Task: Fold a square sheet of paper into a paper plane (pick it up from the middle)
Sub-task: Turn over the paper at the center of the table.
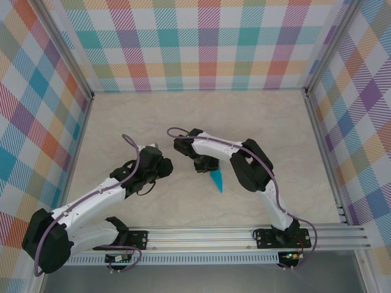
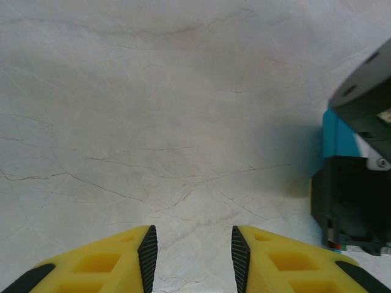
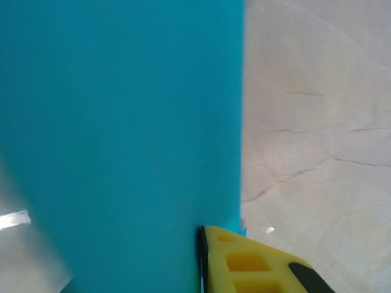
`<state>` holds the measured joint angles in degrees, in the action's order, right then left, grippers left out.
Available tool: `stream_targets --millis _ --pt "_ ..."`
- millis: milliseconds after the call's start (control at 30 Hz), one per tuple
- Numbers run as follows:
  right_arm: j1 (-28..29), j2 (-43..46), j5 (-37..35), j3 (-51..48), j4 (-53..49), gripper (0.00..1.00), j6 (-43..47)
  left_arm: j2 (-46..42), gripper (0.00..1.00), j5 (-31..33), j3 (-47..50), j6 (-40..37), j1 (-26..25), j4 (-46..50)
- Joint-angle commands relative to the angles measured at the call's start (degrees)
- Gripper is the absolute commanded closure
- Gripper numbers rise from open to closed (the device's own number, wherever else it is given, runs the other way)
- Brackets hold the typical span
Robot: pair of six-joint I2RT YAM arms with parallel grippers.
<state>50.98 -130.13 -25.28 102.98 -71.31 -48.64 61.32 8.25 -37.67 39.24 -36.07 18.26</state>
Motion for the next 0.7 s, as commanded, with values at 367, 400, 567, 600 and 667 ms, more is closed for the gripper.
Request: stream_targets --millis 367,400,567,600,667 --pt "0.64 17.01 10.88 -8.00 15.39 0.37 2.64 0.38 0.57 -0.82 0.06 0.36 0.61 1.95" --pt "0.53 19.77 12.00 -10.67 18.53 0.37 3.67 0.59 0.57 -0.94 -0.03 0.40 0.57 2.11" --pt "-2.48 34.11 21.46 -26.53 34.59 0.31 6.44 1.98 0.57 -2.17 -0.11 0.57 0.57 0.77" --pt "-3.57 36.09 23.01 -29.52 37.13 0.35 5.89 2.39 0.56 -2.40 -0.16 0.59 0.51 0.51" --pt "-6.43 40.15 28.20 -37.10 44.38 0.43 4.36 3.51 0.56 -3.38 -0.57 0.44 0.54 -0.26"
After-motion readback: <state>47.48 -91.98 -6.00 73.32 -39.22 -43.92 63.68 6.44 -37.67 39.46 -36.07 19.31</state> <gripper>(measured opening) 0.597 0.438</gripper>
